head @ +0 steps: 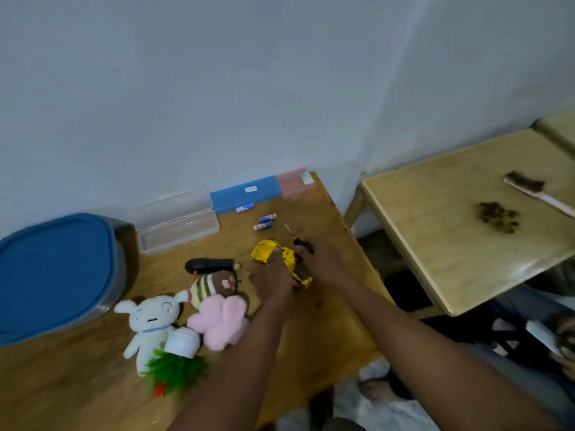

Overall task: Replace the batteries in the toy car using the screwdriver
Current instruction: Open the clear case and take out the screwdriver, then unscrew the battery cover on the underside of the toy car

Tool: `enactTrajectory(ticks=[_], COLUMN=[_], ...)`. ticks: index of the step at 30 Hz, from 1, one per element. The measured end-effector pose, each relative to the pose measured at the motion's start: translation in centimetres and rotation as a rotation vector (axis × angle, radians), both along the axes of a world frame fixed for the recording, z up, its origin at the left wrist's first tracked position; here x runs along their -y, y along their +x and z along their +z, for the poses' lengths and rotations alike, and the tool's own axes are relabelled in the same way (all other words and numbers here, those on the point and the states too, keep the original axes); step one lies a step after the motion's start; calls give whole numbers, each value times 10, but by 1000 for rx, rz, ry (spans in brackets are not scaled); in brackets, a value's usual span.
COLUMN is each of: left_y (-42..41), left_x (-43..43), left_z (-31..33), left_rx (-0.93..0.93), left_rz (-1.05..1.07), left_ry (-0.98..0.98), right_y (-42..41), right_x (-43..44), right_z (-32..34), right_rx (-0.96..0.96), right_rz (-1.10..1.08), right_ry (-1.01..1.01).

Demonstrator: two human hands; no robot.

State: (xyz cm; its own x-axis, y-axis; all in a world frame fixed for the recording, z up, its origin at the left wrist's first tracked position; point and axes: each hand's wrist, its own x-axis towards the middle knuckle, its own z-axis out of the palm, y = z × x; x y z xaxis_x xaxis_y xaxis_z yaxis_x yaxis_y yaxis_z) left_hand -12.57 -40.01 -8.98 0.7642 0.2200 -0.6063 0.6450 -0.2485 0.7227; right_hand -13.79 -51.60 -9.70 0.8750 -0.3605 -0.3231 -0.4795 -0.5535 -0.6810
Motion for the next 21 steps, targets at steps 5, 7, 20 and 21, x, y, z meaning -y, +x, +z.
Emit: enactTrajectory(ticks=[5,7,20,21], left_y=[-16,-27,-73,-76], left_x=[6,1,-51,-55], left_z=[11,14,77,82], left_rx=[-23,-10,22,36], left_rz=[11,-53,131,133], left_ry=[73,125,-891,-933], right_y=[-40,-50,-65,-65], right_x=[7,13,29,25], right_z=[0,5,113,120], right_rx=[-31,-79,127,167], right_rz=[-21,35,232,248], right_ry=[209,286,329,280])
